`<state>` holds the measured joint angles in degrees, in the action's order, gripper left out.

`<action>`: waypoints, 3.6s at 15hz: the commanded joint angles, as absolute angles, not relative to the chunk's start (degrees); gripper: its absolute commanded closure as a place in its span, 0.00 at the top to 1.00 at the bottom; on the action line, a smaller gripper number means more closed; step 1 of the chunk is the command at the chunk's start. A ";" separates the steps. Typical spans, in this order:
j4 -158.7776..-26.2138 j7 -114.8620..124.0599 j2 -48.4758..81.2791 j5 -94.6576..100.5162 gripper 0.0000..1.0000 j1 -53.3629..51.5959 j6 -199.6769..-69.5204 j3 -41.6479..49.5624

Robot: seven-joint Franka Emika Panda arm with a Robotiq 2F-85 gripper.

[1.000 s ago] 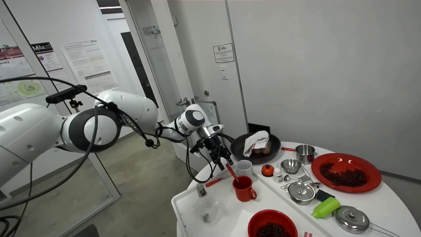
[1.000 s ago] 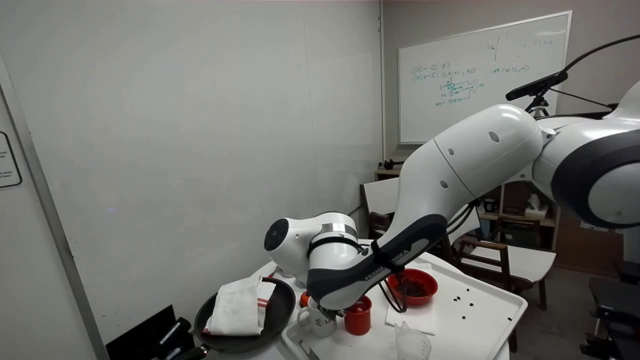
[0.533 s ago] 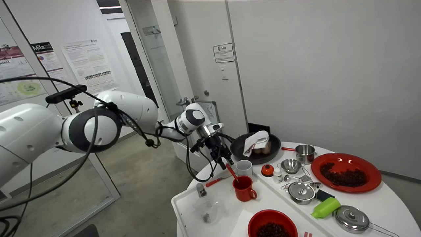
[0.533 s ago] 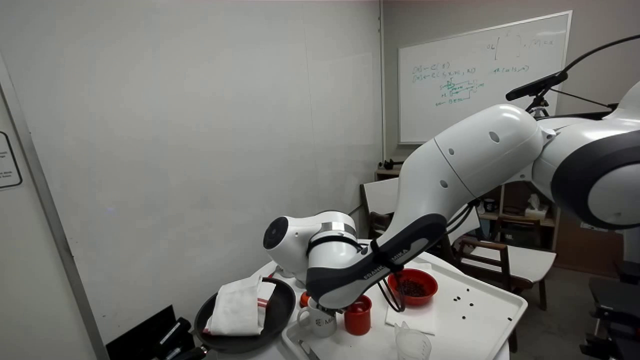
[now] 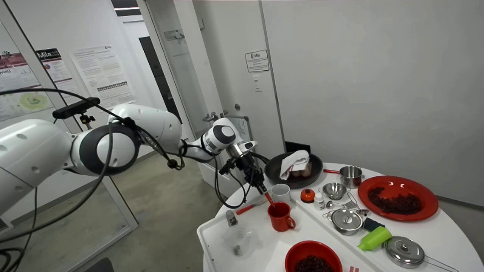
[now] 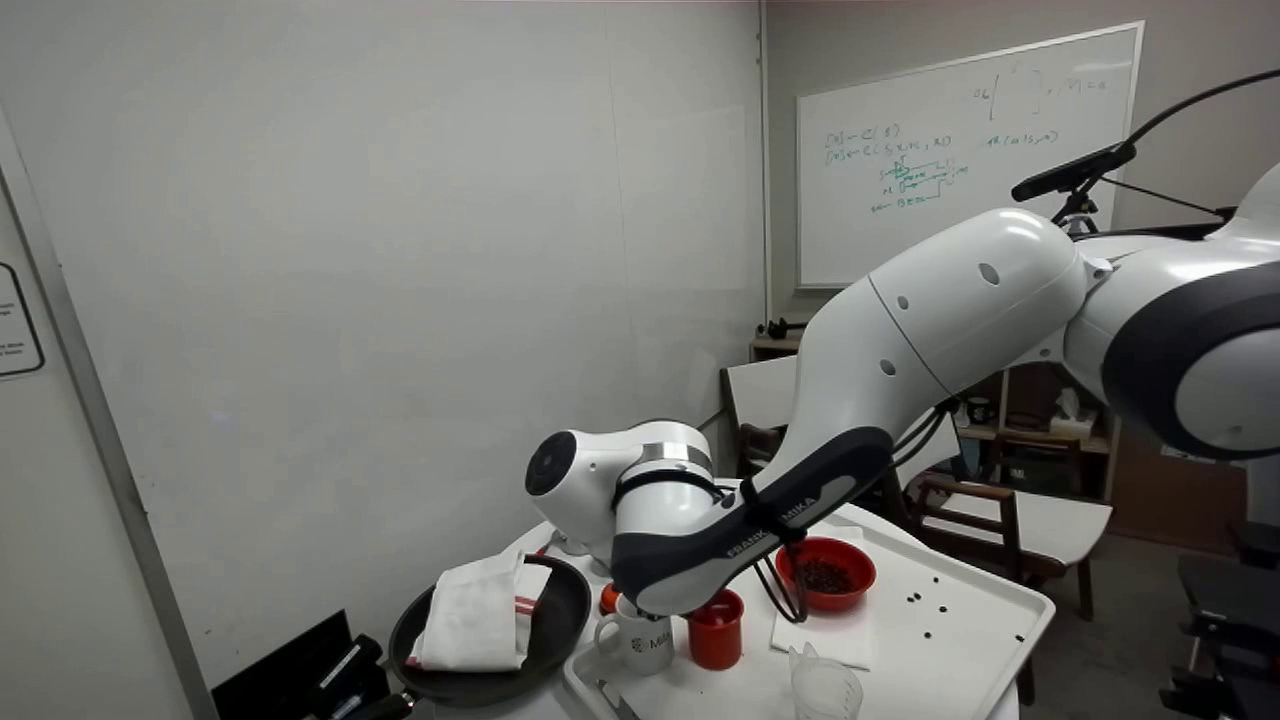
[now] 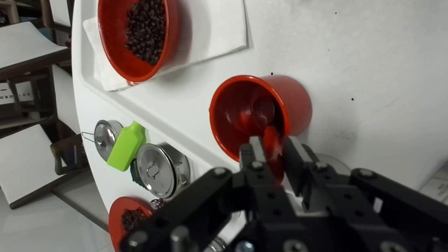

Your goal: Remove the spoon from the red mug on the left and place it in the red bowl

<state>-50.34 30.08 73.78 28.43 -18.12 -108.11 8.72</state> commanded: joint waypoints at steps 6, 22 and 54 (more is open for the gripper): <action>-48.12 29.83 75.14 28.78 0.10 -17.91 -109.36 9.07; -60.85 33.02 61.66 28.55 0.10 -17.48 -121.35 8.68; -111.84 60.72 32.47 33.43 0.10 -9.07 -132.55 15.72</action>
<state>-109.00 58.45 34.20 29.72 -7.64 -129.36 14.77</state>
